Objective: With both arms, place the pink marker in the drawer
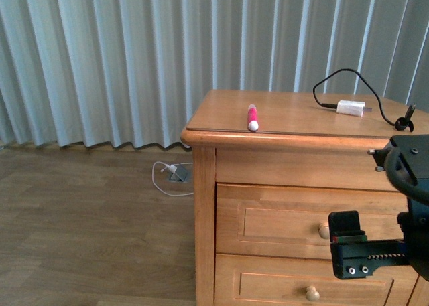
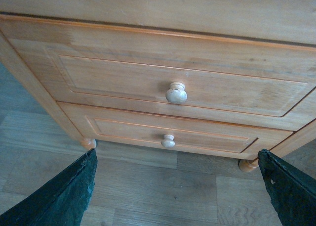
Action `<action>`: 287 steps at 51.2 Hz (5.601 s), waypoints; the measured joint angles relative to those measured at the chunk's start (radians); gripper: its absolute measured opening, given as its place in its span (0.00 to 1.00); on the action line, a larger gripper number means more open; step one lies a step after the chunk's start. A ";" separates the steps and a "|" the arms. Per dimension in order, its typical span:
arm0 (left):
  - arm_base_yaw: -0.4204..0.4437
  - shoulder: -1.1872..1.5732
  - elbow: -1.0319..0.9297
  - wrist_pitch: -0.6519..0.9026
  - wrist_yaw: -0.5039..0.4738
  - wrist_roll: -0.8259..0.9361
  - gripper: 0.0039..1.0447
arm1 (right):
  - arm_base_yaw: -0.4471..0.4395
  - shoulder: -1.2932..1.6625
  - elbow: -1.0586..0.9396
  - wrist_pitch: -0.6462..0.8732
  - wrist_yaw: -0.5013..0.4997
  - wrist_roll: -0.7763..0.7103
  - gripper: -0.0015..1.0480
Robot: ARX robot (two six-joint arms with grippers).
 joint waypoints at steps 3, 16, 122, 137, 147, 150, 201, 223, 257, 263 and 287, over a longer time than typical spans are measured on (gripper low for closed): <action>0.000 0.000 0.000 0.000 0.000 0.000 0.95 | -0.005 0.054 0.036 0.003 0.003 0.000 0.92; 0.000 0.000 0.000 0.000 0.000 0.000 0.95 | -0.020 0.253 0.188 0.040 0.039 0.002 0.92; 0.000 0.000 0.000 0.000 0.000 0.000 0.95 | -0.063 0.492 0.389 -0.002 0.010 0.055 0.21; 0.000 0.000 0.000 0.000 0.000 0.000 0.95 | -0.062 0.325 0.157 -0.021 -0.038 0.096 0.21; 0.000 0.000 0.000 0.000 0.000 0.000 0.95 | -0.047 0.208 -0.019 0.009 -0.046 0.099 0.21; 0.000 0.000 0.000 0.000 0.000 0.000 0.95 | -0.039 0.185 -0.055 0.024 -0.034 0.098 0.20; 0.000 0.000 0.000 0.000 0.000 0.000 0.95 | -0.115 -0.885 -0.238 -0.652 -0.192 0.098 0.92; 0.000 0.000 0.000 0.000 0.000 0.000 0.95 | -0.211 -1.173 -0.221 -0.836 -0.277 0.075 0.92; 0.000 0.000 0.000 0.000 0.000 0.000 0.95 | -0.211 -1.172 -0.223 -0.838 -0.277 0.075 0.92; 0.000 0.000 0.000 0.000 0.000 0.000 0.95 | -0.211 -1.172 -0.223 -0.838 -0.277 0.075 0.92; -0.135 0.349 0.039 0.257 -0.394 0.003 0.95 | -0.211 -1.172 -0.223 -0.838 -0.280 0.075 0.92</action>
